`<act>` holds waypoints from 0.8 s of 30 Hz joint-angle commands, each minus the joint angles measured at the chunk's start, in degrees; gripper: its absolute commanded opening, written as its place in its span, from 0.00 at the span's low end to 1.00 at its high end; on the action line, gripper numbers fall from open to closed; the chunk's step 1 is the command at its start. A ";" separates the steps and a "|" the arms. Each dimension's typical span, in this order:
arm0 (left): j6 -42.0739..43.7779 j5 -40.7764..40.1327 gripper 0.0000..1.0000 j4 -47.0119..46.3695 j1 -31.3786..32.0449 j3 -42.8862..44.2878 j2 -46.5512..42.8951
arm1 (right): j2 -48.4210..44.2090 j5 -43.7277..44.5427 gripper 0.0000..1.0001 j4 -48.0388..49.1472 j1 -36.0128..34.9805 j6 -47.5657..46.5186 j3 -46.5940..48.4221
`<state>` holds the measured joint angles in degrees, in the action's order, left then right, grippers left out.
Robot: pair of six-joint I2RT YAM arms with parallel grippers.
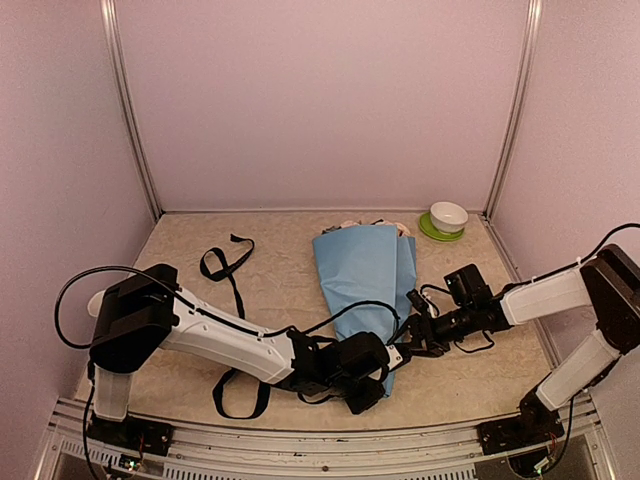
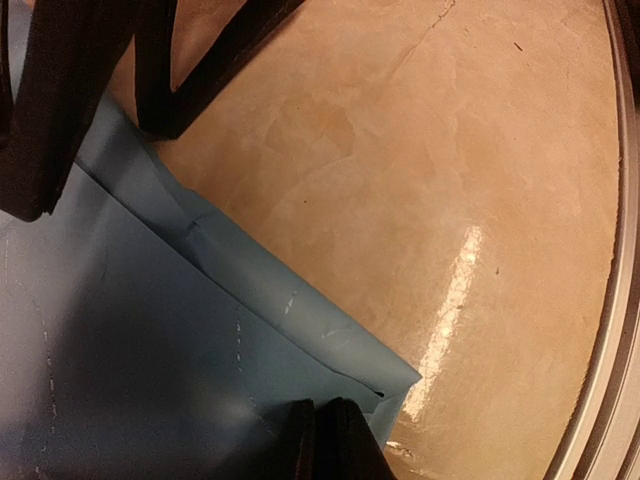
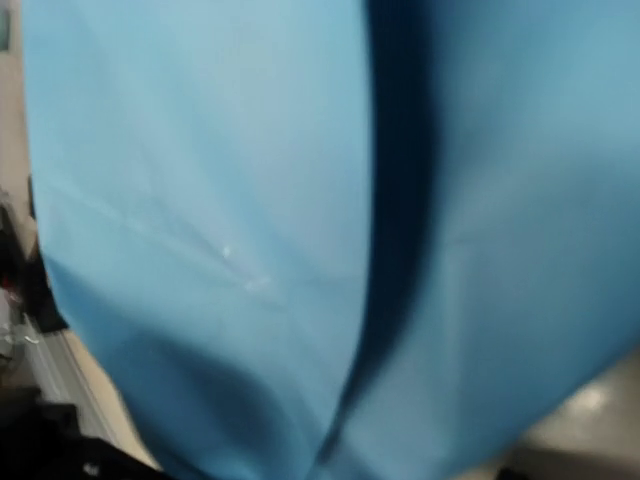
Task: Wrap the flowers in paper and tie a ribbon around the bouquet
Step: Press the fold line of the folded wrapping paper.
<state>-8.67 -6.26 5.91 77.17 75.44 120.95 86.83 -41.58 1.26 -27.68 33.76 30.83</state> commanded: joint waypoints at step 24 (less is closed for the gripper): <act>-3.76 15.13 0.34 -14.28 -4.95 -13.82 -14.09 | 8.86 -3.54 0.00 19.39 -3.08 8.82 -3.44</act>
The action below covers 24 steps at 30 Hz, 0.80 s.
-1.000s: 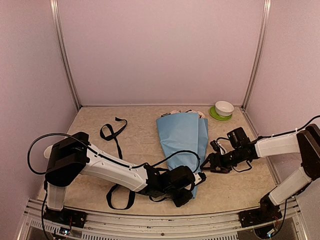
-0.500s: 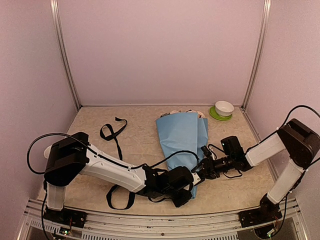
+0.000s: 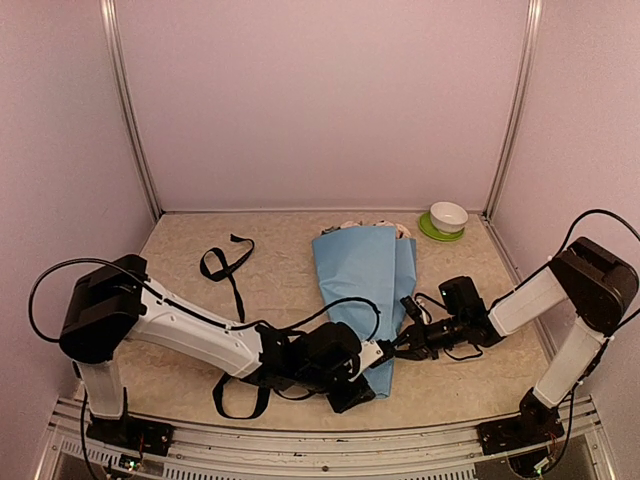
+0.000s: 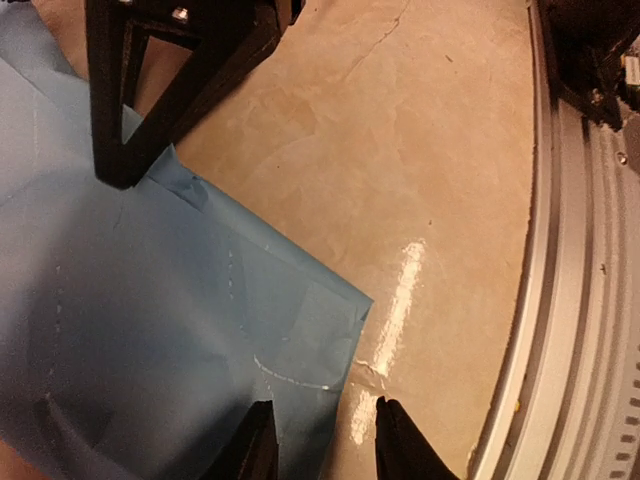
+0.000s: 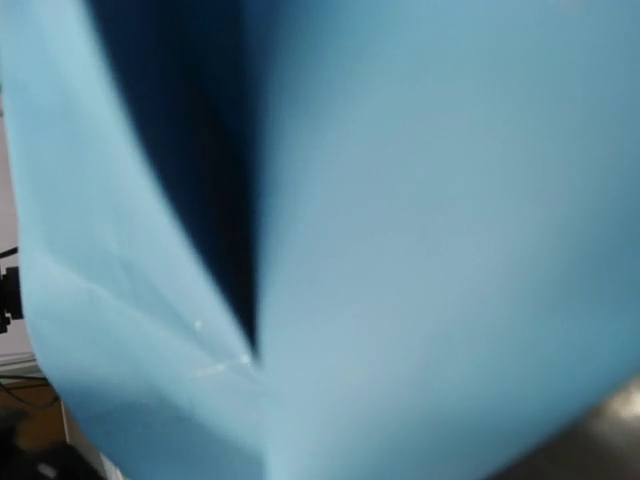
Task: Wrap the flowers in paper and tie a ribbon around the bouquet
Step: Press the fold line of the folded wrapping paper.
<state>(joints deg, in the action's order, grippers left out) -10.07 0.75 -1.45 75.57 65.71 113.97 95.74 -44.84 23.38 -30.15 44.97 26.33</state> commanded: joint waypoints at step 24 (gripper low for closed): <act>-15.25 2.37 0.15 -2.35 -8.97 -15.16 -5.56 | -0.25 2.57 0.00 -8.44 -0.43 -6.21 2.41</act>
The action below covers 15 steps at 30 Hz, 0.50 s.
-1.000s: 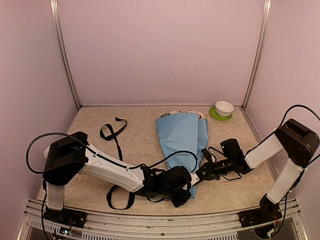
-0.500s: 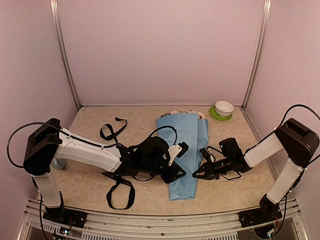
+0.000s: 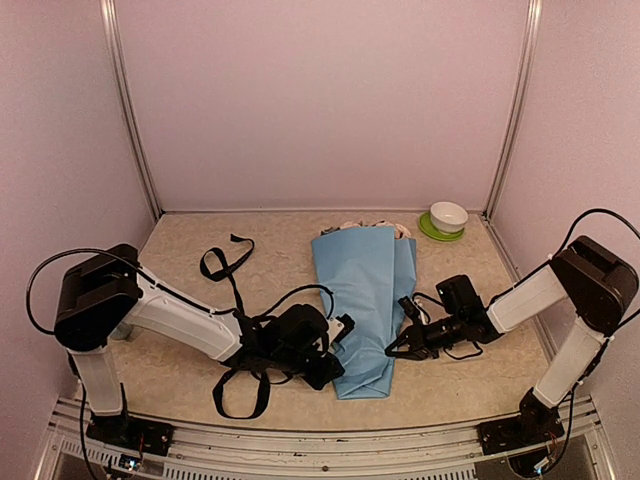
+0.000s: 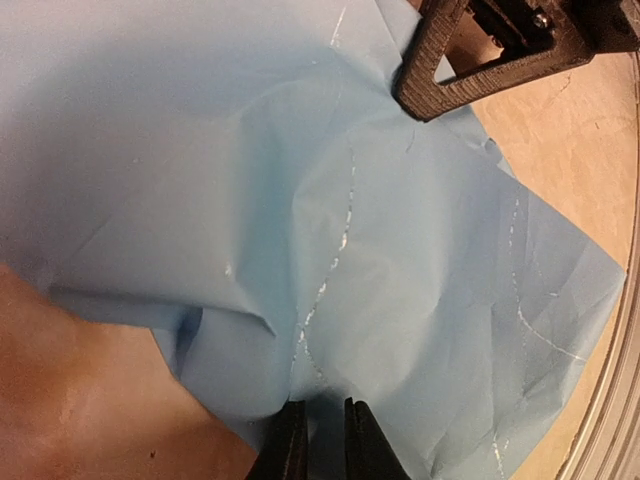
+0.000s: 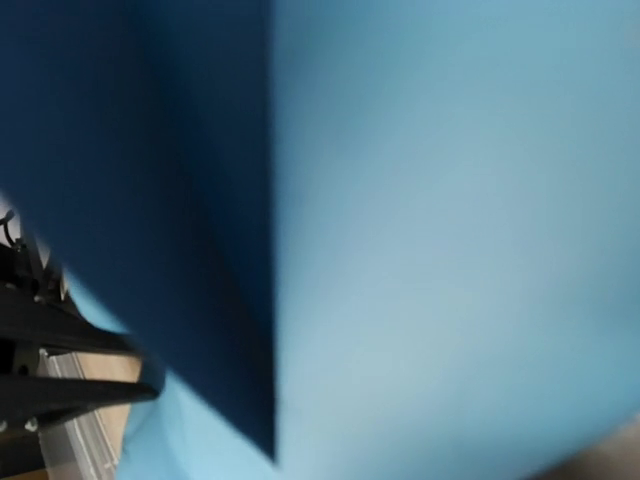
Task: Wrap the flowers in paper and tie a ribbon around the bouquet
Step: Press the fold line of the folded wrapping paper.
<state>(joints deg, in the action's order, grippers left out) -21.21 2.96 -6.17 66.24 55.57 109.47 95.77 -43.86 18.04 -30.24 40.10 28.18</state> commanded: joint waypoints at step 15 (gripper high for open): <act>3.25 2.93 0.36 -4.11 -5.04 1.84 -7.87 | -0.53 3.34 0.00 -8.15 -0.50 -4.70 2.87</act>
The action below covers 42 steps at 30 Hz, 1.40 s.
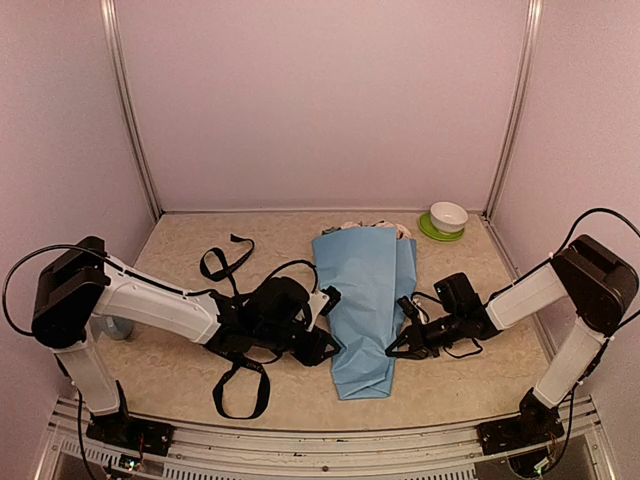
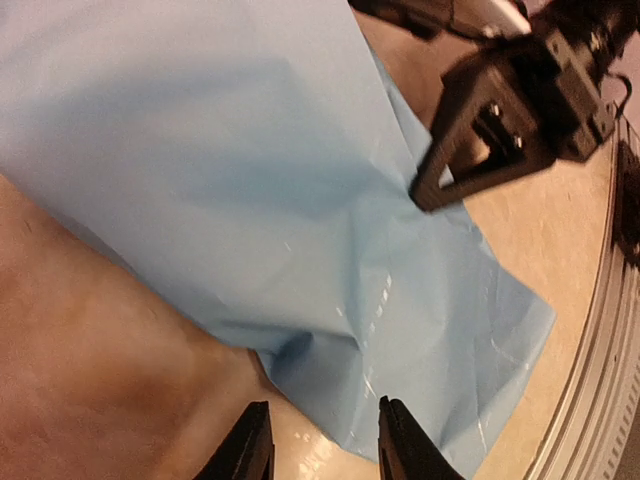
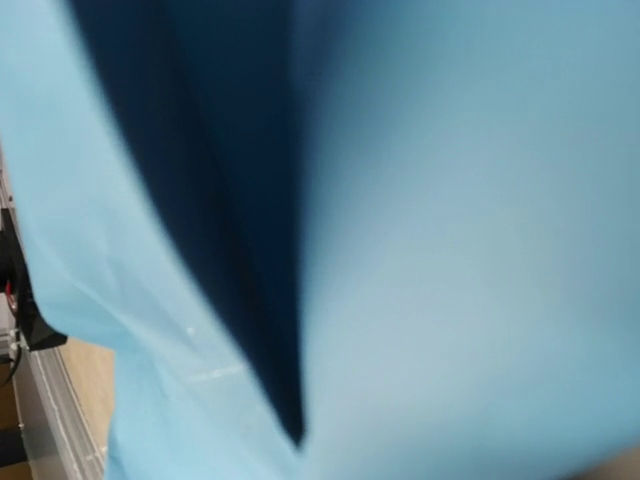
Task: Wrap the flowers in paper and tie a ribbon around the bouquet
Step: Press the fold line of the folded wrapping paper.
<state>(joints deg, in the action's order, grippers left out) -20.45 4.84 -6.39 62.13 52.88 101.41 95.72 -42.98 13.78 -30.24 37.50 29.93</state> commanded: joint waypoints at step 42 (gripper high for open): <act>4.61 0.07 0.32 2.03 3.26 16.28 20.72 | -14.66 5.49 0.37 -16.92 -14.78 6.37 1.75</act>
<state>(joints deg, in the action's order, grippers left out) -15.16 3.44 -6.83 65.30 70.91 119.79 77.95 -35.86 -5.48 -43.86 42.04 32.88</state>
